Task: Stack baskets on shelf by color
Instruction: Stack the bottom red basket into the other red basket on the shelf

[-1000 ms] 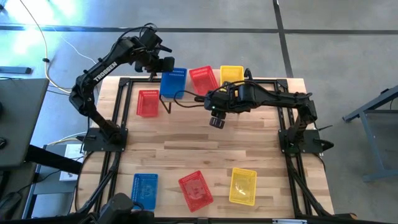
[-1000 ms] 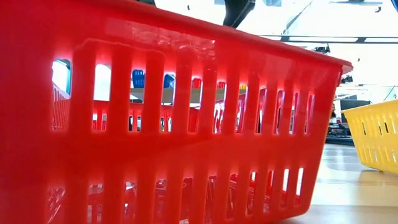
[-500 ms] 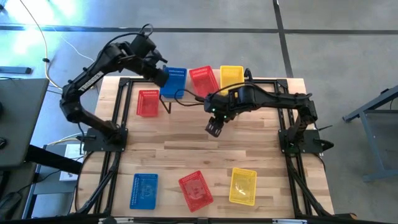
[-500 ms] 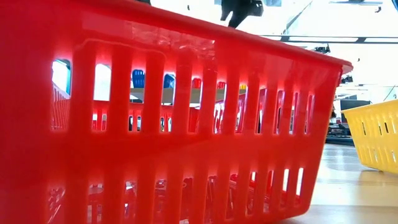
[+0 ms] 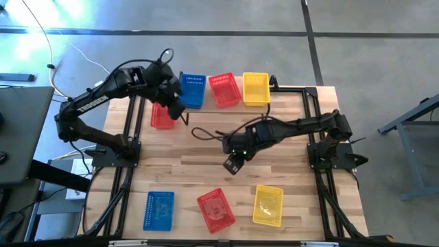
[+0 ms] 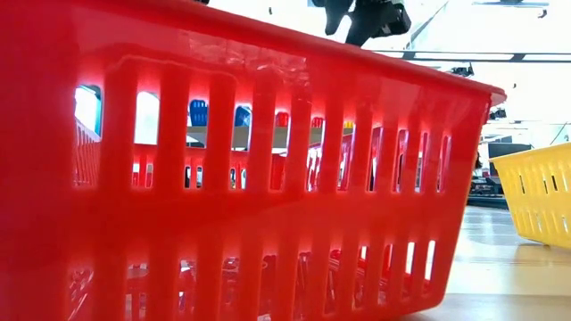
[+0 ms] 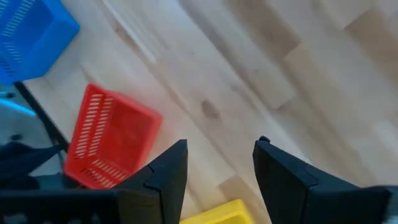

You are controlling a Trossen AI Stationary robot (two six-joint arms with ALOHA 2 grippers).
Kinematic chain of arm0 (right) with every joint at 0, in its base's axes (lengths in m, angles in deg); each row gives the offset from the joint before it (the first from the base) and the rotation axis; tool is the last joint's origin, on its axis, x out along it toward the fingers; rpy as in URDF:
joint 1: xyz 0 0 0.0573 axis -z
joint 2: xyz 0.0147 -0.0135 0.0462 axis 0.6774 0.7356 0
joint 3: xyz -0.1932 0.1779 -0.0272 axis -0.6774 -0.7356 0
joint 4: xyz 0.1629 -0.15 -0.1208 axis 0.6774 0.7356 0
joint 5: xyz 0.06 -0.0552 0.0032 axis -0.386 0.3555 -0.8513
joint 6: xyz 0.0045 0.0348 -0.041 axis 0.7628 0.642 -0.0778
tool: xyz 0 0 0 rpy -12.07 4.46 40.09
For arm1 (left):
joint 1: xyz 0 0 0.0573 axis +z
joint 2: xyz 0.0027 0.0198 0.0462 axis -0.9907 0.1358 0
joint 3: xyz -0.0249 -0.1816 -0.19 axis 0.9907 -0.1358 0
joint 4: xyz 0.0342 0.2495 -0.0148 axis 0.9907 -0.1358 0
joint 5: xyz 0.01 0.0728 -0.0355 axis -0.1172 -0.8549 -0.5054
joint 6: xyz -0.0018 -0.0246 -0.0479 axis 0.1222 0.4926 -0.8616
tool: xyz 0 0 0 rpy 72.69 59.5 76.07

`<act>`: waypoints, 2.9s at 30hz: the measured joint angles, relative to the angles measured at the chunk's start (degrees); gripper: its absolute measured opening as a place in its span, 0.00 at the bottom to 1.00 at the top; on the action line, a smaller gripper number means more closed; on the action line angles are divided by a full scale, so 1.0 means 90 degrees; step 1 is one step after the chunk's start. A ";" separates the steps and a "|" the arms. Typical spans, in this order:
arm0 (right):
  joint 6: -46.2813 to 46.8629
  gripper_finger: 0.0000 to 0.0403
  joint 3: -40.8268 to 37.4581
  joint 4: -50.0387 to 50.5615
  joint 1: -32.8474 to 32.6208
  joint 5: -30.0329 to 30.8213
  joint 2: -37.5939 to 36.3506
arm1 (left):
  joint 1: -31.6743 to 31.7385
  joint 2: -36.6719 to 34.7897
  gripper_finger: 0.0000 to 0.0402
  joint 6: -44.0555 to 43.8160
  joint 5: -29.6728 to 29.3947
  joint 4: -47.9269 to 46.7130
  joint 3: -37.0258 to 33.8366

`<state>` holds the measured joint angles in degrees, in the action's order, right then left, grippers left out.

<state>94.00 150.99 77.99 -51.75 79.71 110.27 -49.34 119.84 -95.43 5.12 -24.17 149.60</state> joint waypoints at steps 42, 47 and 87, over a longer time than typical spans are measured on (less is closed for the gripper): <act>0.1403 0.41 -0.2855 -0.4938 -0.1714 0.0311 0.0304 | -0.1050 -0.0027 0.19 -0.1447 -0.0668 0.0010 -0.0066; 0.1523 0.41 -0.2855 -0.5088 -0.1716 0.0210 0.0622 | -0.1050 -0.0027 0.19 -0.1445 -0.0703 0.0010 -0.0064; 0.0827 0.00 -0.2848 -0.4812 -0.0633 -0.0255 -0.0042 | -0.0919 -0.0025 0.19 -0.0810 -0.0804 0.0010 -0.0061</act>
<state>101.44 125.36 34.68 -57.44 77.41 109.90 -57.62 119.62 -102.72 -2.11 -24.07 149.05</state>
